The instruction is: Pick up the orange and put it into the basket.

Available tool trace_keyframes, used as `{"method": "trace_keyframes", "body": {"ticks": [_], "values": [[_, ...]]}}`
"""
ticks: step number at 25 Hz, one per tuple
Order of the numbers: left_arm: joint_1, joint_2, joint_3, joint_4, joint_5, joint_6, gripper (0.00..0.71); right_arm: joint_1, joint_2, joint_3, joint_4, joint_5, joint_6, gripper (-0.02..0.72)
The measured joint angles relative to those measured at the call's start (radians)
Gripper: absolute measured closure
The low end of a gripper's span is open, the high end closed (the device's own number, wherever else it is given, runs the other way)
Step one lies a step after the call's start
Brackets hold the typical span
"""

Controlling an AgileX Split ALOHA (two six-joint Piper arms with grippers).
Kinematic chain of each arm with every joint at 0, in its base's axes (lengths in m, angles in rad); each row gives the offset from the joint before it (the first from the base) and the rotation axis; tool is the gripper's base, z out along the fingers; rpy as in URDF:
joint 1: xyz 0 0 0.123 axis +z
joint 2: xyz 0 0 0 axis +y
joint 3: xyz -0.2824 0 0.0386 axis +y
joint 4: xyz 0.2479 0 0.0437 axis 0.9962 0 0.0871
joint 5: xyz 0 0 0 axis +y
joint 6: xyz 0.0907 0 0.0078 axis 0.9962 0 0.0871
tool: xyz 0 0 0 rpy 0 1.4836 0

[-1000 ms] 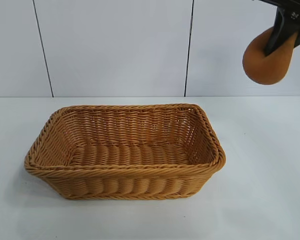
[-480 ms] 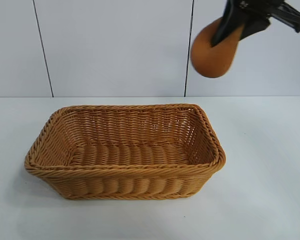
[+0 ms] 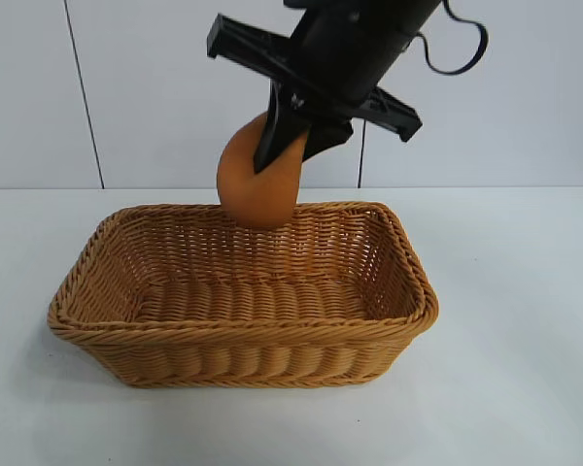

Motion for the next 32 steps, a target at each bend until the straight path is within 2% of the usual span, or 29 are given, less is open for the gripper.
{"method": "trace_keyframes", "body": {"ticks": [3,9,10,12,14,15,16,18,21,24,29,32], "values": [[0.0,0.0,0.0,0.001,0.0,0.0,0.14,0.0,0.072,0.0,0.003,-0.048,0.0,0.66],[0.0,0.0,0.0,0.001,0.0,0.0,0.14,0.0,0.157,0.0,0.022,-0.046,-0.006,0.651],[0.0,0.0,0.0,0.001,0.0,0.0,0.14,0.0,0.158,0.0,0.022,-0.044,-0.007,0.615],[0.0,0.0,0.0,0.001,0.0,0.0,0.14,0.0,0.158,0.0,0.022,-0.044,-0.008,0.47],[0.0,0.0,0.0,0.001,0.0,0.0,0.14,0.0,0.158,-0.001,0.022,-0.043,-0.016,0.255],[0.0,0.0,0.0,0.001,0.0,0.0,0.14,0.0,0.158,-0.005,0.022,-0.034,-0.018,0.178],[0.0,0.0,0.0,0.001,0.0,0.0,0.14,0.0,0.158,-0.013,0.018,-0.016,-0.019,0.115],[0.0,0.0,0.0,0.001,0.0,0.0,0.14,0.0,0.158,-0.043,-0.002,0.032,-0.022,0.056],[0.0,0.0,0.0,0.001,0.0,0.0,0.14,0.0,0.158,-0.12,-0.06,0.138,-0.022,0.031],[0.0,0.0,0.0,0.001,0.0,0.0,0.14,0.0,0.158,-0.226,-0.16,0.259,0.004,0.028],[0.0,0.0,0.0,0.001,0.0,0.0,0.14,-0.007,0.158,-0.391,-0.394,0.434,0.1,0.026],[0.0,0.0,0.0,0.001,0.0,0.0,0.14,-0.049,0.156,-0.441,-0.444,0.485,0.12,0.026]]}}
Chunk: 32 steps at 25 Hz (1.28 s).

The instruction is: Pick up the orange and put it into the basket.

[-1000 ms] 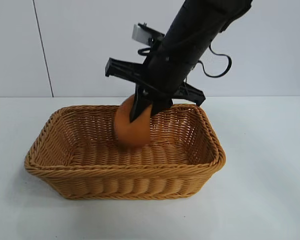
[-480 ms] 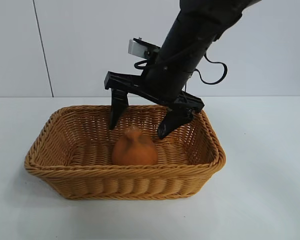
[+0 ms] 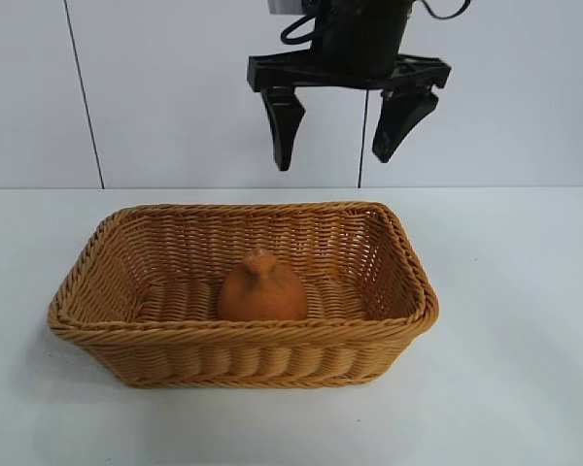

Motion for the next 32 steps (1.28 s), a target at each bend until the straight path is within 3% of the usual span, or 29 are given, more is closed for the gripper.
{"method": "trace_keyframes", "body": {"ticks": [17,25,32], "values": [[0.0,0.0,0.0,0.0,0.0,0.0,0.14,-0.494,-0.002,-0.005,-0.008,0.009,-0.094,0.026],[0.0,0.0,0.0,0.0,0.0,0.0,0.14,-0.554,-0.069,0.183,0.014,0.011,-0.117,0.026],[0.0,0.0,0.0,0.002,0.0,0.0,0.14,-0.554,-0.271,0.431,0.081,0.017,-0.141,0.026]]}}
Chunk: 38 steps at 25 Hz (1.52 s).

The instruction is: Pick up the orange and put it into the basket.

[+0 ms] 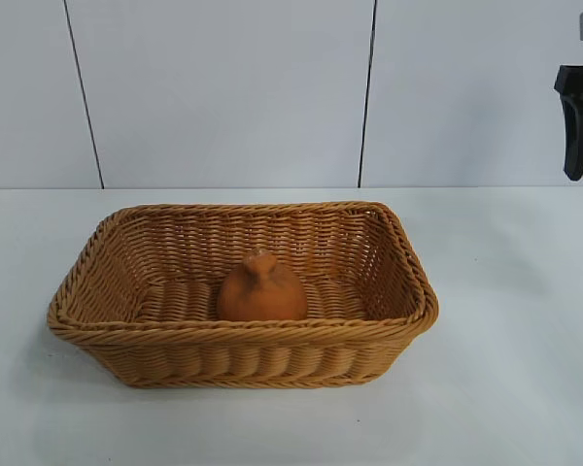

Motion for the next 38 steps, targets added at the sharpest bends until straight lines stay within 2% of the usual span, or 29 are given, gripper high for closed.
{"method": "trace_keyframes", "body": {"ticks": [15,21,24,38], "values": [[0.0,0.0,0.0,0.005,0.0,0.0,0.14,0.0,-0.675,0.563,0.011,-0.005,-0.046,0.026],[0.0,0.0,0.0,0.005,0.0,0.0,0.14,0.0,-0.977,0.801,0.011,-0.154,-0.047,0.026],[0.0,0.0,0.0,0.005,0.0,0.0,0.14,0.0,-1.134,0.903,0.011,-0.193,-0.047,0.026],[0.0,0.0,0.0,0.005,0.0,0.0,0.14,0.0,-1.663,0.942,0.018,-0.197,-0.047,0.026]]}}
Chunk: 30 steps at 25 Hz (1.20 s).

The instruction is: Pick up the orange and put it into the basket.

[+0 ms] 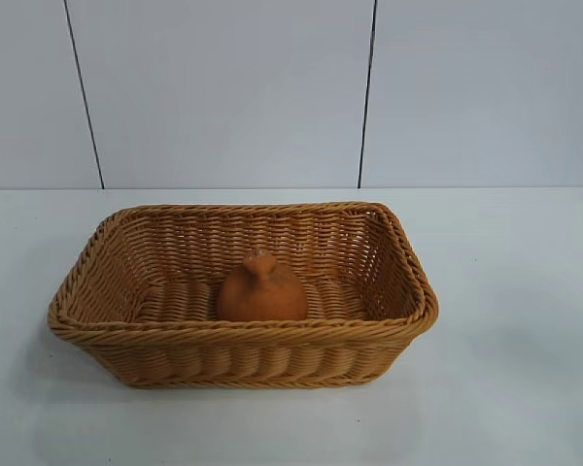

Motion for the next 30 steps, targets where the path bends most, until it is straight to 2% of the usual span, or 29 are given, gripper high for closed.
{"method": "trace_keyframes", "body": {"ticks": [5,30], "values": [[0.0,0.0,0.0,0.0,0.0,0.0,0.14,0.0,-0.111,0.004,0.0,0.0,0.0,0.026],[0.0,0.0,0.0,0.001,0.0,0.0,0.14,0.0,-0.117,0.004,0.0,0.0,0.0,0.026]]}}
